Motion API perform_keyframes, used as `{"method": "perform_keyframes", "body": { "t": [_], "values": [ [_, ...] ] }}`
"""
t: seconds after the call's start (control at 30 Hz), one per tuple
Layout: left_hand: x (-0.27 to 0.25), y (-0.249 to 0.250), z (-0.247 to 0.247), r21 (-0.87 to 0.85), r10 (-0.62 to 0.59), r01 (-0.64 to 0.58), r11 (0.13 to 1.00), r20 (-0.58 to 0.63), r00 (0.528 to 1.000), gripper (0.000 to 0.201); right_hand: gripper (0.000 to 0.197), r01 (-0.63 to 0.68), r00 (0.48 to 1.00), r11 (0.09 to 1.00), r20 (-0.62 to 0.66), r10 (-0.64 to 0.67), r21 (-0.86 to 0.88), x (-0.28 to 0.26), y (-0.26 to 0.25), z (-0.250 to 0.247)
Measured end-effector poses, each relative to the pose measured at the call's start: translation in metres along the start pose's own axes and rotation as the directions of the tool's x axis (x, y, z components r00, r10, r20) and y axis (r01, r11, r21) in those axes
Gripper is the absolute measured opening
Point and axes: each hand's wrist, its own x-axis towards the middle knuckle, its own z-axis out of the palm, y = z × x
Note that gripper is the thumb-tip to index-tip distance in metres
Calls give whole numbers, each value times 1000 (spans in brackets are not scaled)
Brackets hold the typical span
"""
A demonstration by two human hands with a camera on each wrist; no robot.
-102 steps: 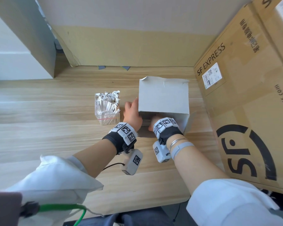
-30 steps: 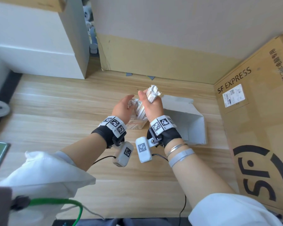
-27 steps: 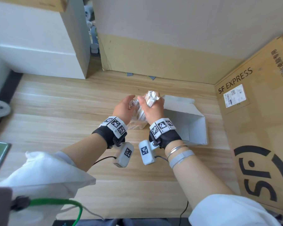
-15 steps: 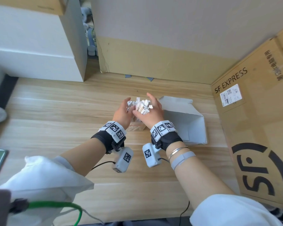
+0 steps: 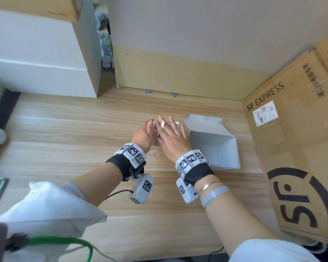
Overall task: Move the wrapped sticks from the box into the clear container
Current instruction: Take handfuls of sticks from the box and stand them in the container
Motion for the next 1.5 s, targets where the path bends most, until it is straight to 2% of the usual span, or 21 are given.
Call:
{"method": "perform_keyframes", "body": {
  "t": [0.1, 0.13, 0.23, 0.33, 0.5, 0.67, 0.83, 0.93, 1.03, 1.1, 1.17, 1.23, 1.27, 1.37, 1.5],
  "values": [
    [-4, 2, 2, 17, -11, 11, 1000, 4, 1000, 46, 60, 12, 995, 984, -98, 6, 180, 1, 1, -9],
    [-4, 1, 2, 20, -9, 9, 1000, 3, 1000, 46, 60, 18, 993, 982, -122, 5, 186, 2, 1, -11],
    [-3, -2, 5, 11, -9, 9, 1000, 15, 1000, 46, 51, 19, 996, 999, -91, -16, 34, 3, 3, -8],
    [-1, -4, 7, 19, -34, 34, 999, 3, 999, 45, 52, 23, 999, 998, -28, -25, -58, 1, 4, 0],
    [-2, -1, 13, 6, -62, 62, 998, 6, 998, 47, 64, 24, 994, 992, -106, -11, 123, 5, 8, -7],
    [-2, 0, 15, -18, -69, 68, 997, -10, 998, 45, 53, 48, 997, 998, -54, -49, -29, 2, 11, -2],
    [-1, 0, 15, 25, -101, 101, 995, 1, 995, 47, 62, 42, 996, 997, -77, -37, 71, 5, 13, -6],
    [0, 0, 17, 11, -106, 106, 994, -9, 994, 47, 53, 67, 996, 997, -52, -69, -27, 5, 14, -8],
    [1, -1, 17, 16, -119, 119, 993, -15, 993, 46, 53, 70, 998, 996, 13, -69, -60, 4, 12, -4],
    [2, 0, 17, 29, -125, 125, 992, -5, 992, 48, 59, 46, 998, 999, 45, -46, 19, 7, 12, -6],
    [2, 0, 17, 60, -139, 139, 988, 3, 990, 50, 67, -40, 999, 960, 24, 35, 276, 9, 13, -13],
    [3, 0, 17, 82, -151, 150, 985, 1, 989, 50, 69, -149, 985, 824, 4, 175, 547, 10, 14, -18],
    [3, 0, 18, 86, -155, 154, 984, 4, 988, 50, 66, -201, 972, 773, 25, 234, 602, 10, 15, -19],
    [1, 2, 19, 83, -161, 159, 984, 12, 987, 51, 57, -322, 941, 732, 119, 317, 600, 10, 16, -23],
    [6, 8, 17, 33, -188, 186, 982, 36, 982, 53, 52, -326, 939, 716, 121, 323, 617, 13, 16, -32]
  ]
}}
